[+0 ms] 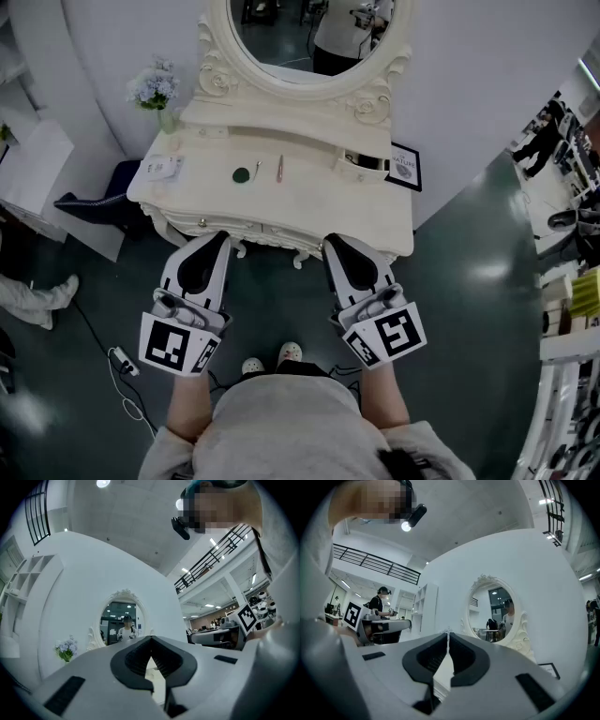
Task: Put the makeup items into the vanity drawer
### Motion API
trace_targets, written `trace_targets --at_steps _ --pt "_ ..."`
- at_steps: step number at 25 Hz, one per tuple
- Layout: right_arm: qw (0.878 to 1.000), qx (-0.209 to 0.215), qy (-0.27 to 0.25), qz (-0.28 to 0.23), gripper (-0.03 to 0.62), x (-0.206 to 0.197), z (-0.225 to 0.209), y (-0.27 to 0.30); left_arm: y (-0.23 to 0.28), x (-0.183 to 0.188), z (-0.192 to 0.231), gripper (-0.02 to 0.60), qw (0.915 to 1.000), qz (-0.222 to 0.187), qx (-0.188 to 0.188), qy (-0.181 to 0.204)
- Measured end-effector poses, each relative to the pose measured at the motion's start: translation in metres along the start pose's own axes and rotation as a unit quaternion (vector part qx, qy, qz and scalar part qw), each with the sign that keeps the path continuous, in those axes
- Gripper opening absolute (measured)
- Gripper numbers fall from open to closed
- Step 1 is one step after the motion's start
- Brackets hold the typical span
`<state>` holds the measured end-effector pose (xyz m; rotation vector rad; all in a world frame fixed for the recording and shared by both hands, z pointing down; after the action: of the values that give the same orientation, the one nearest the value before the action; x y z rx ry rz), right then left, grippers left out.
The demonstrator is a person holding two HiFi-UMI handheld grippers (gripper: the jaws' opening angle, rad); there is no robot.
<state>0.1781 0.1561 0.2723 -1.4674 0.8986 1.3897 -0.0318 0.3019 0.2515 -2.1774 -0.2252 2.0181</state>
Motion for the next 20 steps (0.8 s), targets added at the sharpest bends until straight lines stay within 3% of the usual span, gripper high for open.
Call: trace_targets --at_steps 20 --pt "1.0 0.017 0.005 -0.003 0.028 -0.002 -0.024 -0.014 0.019 0.009 -0.032 0.014 0.9997 -0.011 0.001 0.019"
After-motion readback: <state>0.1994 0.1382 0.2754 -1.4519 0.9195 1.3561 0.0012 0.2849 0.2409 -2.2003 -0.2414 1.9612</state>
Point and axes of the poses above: the fingertips, and each gripper's own axes: y forward along the fingers, z to its left, x out of its top, the point moved 9 cm from there along -y, backward along the fingers, and after that the axes turned 2 degrees about -z, right-handed, at the moved point
